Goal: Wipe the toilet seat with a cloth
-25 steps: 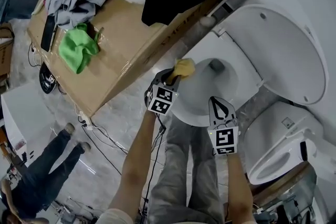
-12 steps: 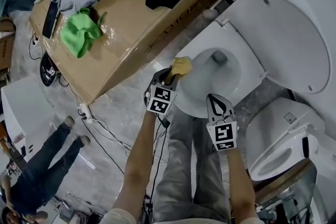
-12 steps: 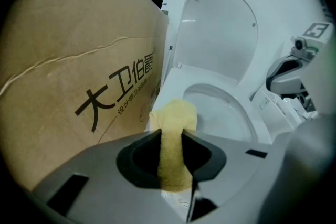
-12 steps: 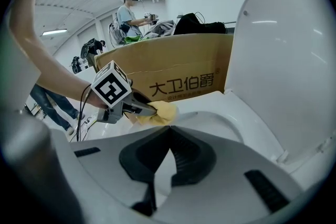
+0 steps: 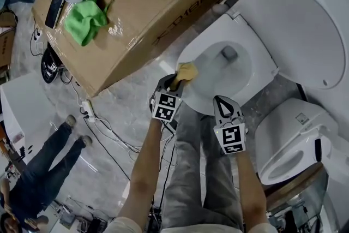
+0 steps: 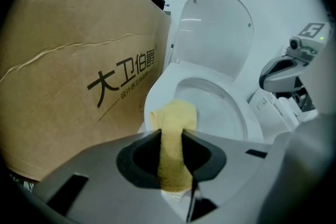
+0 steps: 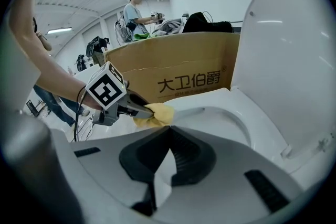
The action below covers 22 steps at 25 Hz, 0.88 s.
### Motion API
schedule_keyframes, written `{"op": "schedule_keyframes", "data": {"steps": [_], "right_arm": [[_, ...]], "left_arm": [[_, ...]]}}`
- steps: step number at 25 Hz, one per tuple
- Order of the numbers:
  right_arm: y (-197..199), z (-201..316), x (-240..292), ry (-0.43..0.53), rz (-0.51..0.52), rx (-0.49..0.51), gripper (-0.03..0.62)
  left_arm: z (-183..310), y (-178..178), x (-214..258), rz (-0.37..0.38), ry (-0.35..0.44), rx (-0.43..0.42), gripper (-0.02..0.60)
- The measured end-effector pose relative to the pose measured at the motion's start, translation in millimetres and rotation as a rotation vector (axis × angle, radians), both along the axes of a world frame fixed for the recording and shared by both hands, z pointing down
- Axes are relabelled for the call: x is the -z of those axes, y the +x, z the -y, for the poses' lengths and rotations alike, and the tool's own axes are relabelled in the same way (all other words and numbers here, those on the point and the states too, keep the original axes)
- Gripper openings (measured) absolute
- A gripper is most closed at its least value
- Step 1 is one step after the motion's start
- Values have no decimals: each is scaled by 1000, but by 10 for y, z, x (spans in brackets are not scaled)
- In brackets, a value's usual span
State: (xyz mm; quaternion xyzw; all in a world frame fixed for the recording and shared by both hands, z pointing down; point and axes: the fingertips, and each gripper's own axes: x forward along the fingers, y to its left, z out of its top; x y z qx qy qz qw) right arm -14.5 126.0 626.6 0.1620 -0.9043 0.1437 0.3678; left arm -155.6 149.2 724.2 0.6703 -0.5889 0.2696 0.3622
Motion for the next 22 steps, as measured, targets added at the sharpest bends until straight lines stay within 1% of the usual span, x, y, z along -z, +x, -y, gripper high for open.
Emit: {"op": "schedule_keyframes", "data": {"steps": [6,12,22], "right_arm": [[101,-117,-32,-5,-10,6,8],[248,-225,-37,-19,-24,-4,8],[513,-343,-95,-45,-47,-53,8]], "left_arm": [[-183,120,12,-33,-10,18,101],[-422,309,4,-57,-35,10,101],[-715,610,-12,-108,-68,7,101]]}}
